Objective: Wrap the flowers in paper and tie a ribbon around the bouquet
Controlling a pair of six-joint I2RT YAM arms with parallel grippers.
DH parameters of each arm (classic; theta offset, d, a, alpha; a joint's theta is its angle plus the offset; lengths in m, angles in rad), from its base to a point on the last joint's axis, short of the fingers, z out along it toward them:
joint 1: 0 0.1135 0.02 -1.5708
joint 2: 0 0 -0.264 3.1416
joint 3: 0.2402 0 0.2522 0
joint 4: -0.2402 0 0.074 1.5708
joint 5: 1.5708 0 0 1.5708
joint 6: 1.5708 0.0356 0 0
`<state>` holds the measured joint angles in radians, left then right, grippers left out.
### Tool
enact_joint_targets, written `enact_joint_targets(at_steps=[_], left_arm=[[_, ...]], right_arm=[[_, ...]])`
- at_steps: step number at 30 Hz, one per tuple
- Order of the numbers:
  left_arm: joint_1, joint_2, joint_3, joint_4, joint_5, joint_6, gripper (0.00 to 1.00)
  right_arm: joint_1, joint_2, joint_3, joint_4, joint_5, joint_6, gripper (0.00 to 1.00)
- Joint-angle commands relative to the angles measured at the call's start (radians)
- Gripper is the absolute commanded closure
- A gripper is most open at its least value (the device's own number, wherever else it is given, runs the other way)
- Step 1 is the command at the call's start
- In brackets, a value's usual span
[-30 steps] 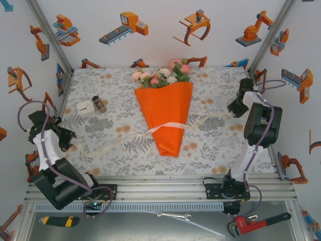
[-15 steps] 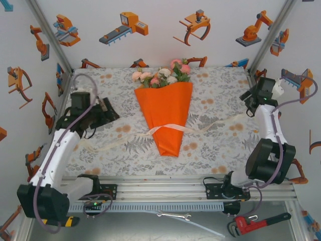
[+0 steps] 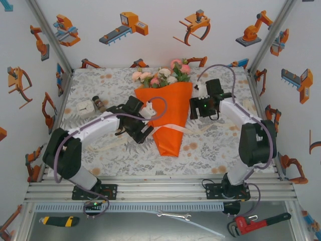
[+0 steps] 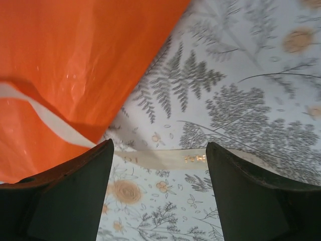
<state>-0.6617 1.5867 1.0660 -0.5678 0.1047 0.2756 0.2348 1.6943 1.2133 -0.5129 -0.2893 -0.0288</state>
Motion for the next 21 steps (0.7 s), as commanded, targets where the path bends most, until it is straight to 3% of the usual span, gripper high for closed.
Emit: enact_joint_targets(at_steps=[1, 4, 8, 16, 19, 21], left_arm=[[-0.008, 0.057, 0.017, 0.008, -0.095, 0.084, 0.24], [-0.010, 0.115, 0.024, 0.042, -0.200, 0.066, 0.27], [-0.005, 0.166, 0.042, 0.042, -0.190, 0.042, 0.37], [-0.004, 0.154, 0.008, 0.076, -0.170, 0.006, 0.99], [-0.002, 0.124, -0.007, 0.080, -0.207, -0.024, 1.00], [-0.001, 0.087, -0.023, 0.093, -0.231, -0.062, 1.00]], right_arm=[[0.028, 0.062, 0.087, -0.203, -0.043, -0.163, 0.32], [0.065, 0.125, 0.125, -0.268, 0.028, -0.203, 0.32], [0.088, 0.172, 0.137, -0.274, -0.016, -0.239, 0.32], [0.113, 0.218, 0.147, -0.315, -0.174, -0.249, 0.37], [0.118, 0.191, 0.097, -0.284, -0.194, -0.244, 0.40], [0.131, 0.164, 0.043, -0.217, -0.171, -0.209, 0.56]])
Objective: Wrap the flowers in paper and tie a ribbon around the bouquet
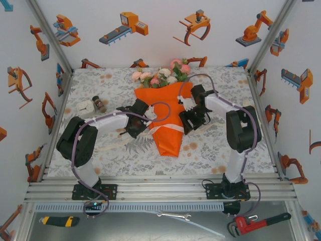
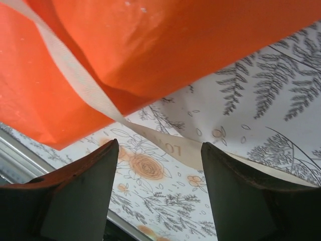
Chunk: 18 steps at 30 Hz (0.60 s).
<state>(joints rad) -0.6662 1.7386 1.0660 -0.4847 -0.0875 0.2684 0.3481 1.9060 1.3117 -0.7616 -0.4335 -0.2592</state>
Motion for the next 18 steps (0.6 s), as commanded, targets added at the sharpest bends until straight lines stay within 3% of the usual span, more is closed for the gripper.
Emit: enact_joint_targets(at_steps=[1, 3, 8, 11, 14, 18], left_arm=[[0.005, -0.083, -0.027, 0.012, -0.047, -0.083, 1.00], [0.007, -0.134, -0.038, 0.013, -0.069, -0.154, 1.00], [0.004, -0.298, -0.118, 0.007, -0.115, -0.404, 1.00], [-0.005, -0.421, -0.191, -0.019, -0.091, -0.533, 1.00], [-0.008, -0.546, -0.282, -0.073, -0.112, -0.691, 1.00], [-0.009, -0.680, -0.370, -0.176, -0.202, -0.914, 1.00]], right_arm=[[0.025, -0.064, -0.076, 0.057, -0.017, 0.038, 0.65], [0.036, -0.125, -0.152, 0.142, -0.007, 0.079, 0.83], [0.058, -0.366, -0.376, 0.329, -0.006, 0.205, 1.00], [0.116, -0.525, -0.499, 0.388, -0.017, 0.244, 1.00], [0.252, -0.699, -0.565, 0.415, 0.108, 0.247, 1.00], [0.259, -0.787, -0.618, 0.397, 0.154, 0.415, 1.00]])
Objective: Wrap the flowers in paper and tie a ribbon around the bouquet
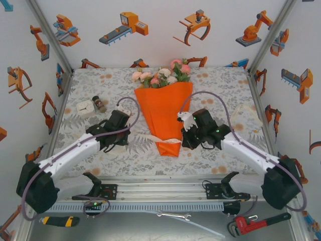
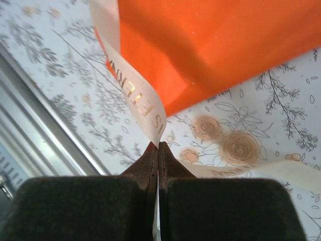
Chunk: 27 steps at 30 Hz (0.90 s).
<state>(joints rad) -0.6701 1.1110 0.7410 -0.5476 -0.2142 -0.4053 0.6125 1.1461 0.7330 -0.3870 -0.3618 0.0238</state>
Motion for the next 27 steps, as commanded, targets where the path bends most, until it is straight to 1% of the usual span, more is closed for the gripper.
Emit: enact_joint_targets(at_steps=[1, 2, 5, 10, 12, 14, 16, 18, 20, 24, 26, 27], left_arm=[[-0.005, -0.073, -0.063, -0.129, -0.096, -0.286, 1.00], [-0.005, -0.085, -0.079, -0.135, -0.108, -0.318, 0.98], [-0.005, -0.075, -0.100, -0.134, -0.114, -0.375, 0.97], [-0.006, -0.057, -0.146, -0.126, -0.127, -0.482, 0.96], [-0.005, -0.058, -0.178, -0.095, -0.114, -0.497, 0.92], [-0.004, -0.025, -0.187, -0.041, -0.070, -0.461, 0.84], [-0.006, 0.057, -0.158, 0.007, 0.023, -0.378, 0.79], [-0.019, 0.161, -0.105, 0.014, 0.083, -0.318, 0.78], [-0.051, 0.235, -0.072, 0.013, 0.052, -0.302, 0.78], [-0.055, 0.318, -0.056, 0.009, 0.000, -0.333, 0.77], [-0.056, 0.331, -0.055, 0.020, -0.001, -0.342, 0.62], [-0.058, 0.327, -0.054, 0.034, 0.008, -0.338, 0.56]], right_arm=[[-0.005, -0.041, -0.058, 0.017, 0.111, 0.189, 1.00], [-0.005, -0.055, -0.085, 0.027, 0.130, 0.251, 1.00], [-0.005, -0.099, -0.174, 0.082, 0.099, 0.375, 1.00], [-0.005, -0.218, -0.281, 0.082, 0.079, 0.502, 1.00], [-0.005, -0.264, -0.319, 0.061, 0.110, 0.558, 1.00], [-0.005, -0.293, -0.342, 0.028, 0.190, 0.619, 1.00], [-0.005, -0.290, -0.344, 0.007, 0.263, 0.669, 1.00], [-0.005, -0.268, -0.333, 0.008, 0.271, 0.679, 1.00], [-0.005, -0.243, -0.316, -0.017, 0.291, 0.696, 1.00], [-0.007, -0.220, -0.285, -0.086, 0.360, 0.743, 1.00], [-0.007, -0.221, -0.286, -0.110, 0.388, 0.769, 0.87], [-0.007, -0.223, -0.286, -0.123, 0.406, 0.779, 0.78]])
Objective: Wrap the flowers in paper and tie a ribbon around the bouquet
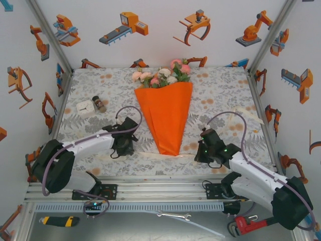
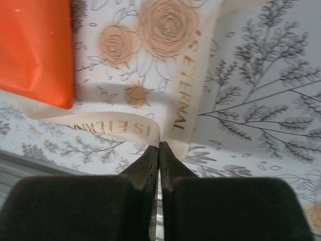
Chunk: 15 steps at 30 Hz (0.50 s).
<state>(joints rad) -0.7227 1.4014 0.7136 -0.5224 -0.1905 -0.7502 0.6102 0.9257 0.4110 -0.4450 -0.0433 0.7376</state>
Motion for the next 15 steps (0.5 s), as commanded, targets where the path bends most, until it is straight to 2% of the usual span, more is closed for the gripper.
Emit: enact_joint_targets(at_steps=[1, 5, 9, 12, 13, 15], left_arm=[[-0.009, 0.028, -0.027, 0.024, -0.004, 0.016, 0.54], [-0.012, -0.037, -0.023, 0.047, -0.015, 0.022, 0.52], [-0.012, -0.121, -0.007, 0.020, -0.042, 0.015, 0.48], [-0.011, -0.214, 0.017, 0.007, -0.023, 0.010, 0.37], [-0.009, -0.248, 0.029, 0.010, -0.016, -0.001, 0.31], [0.003, -0.294, 0.042, 0.050, 0.006, -0.037, 0.19]], right_arm=[[-0.004, -0.003, 0.039, -0.080, 0.115, 0.076, 0.71], [-0.006, -0.007, 0.091, -0.153, 0.226, 0.107, 0.61], [-0.007, -0.034, 0.152, -0.194, 0.268, 0.109, 0.49], [-0.014, -0.058, 0.207, -0.181, 0.280, 0.087, 0.45], [-0.028, -0.047, 0.229, -0.152, 0.253, 0.072, 0.40], [-0.075, 0.009, 0.267, -0.067, 0.148, 0.048, 0.37]])
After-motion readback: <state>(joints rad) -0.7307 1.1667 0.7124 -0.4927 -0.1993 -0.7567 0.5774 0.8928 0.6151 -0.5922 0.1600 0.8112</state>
